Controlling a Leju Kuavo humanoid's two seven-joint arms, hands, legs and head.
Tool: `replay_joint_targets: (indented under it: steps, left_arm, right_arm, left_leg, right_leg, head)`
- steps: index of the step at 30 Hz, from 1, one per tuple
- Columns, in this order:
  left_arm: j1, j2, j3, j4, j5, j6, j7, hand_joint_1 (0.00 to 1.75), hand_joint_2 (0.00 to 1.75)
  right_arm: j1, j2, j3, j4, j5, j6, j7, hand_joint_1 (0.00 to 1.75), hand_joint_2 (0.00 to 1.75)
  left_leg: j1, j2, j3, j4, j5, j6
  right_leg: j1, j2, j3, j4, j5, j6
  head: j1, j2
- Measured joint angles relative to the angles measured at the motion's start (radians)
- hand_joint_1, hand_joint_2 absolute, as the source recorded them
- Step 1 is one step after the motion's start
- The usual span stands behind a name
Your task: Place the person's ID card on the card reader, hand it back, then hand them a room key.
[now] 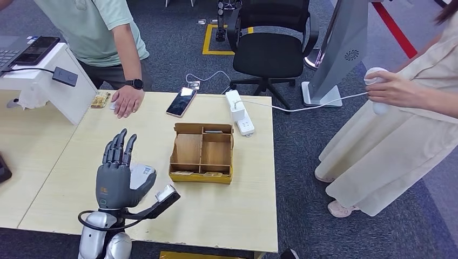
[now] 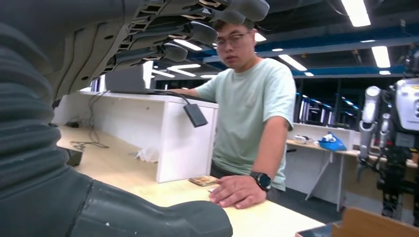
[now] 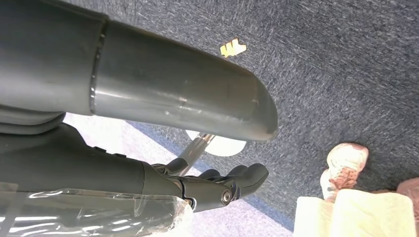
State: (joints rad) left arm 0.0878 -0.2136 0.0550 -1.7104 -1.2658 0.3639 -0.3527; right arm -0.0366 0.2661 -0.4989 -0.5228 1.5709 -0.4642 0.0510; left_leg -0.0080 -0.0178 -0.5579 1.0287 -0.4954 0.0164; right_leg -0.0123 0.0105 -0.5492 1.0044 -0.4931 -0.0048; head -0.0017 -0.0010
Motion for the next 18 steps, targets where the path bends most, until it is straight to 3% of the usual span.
replay_joint_targets:
  steps: [7,18]
  left_arm:
    - [0.059,-0.002,0.0,-0.059,-0.002,0.013,0.004,0.0,1.75]
    - [0.081,-0.004,0.0,-0.084,-0.021,0.015,0.005,0.0,1.75]
  right_arm:
    - [0.005,0.0,-0.039,-0.017,0.0,0.001,-0.005,0.0,0.0]
    - [0.008,0.001,-0.056,-0.027,0.0,0.001,-0.01,0.0,0.0]
  left_leg:
    - [0.0,0.0,0.0,0.0,0.0,0.0]
    - [0.0,0.0,0.0,0.0,0.0,0.0]
  right_leg:
    - [0.0,0.0,0.0,0.0,0.0,0.0]
    - [0.0,0.0,0.0,0.0,0.0,0.0]
  head:
    - [0.0,0.0]
    - [0.0,0.0]
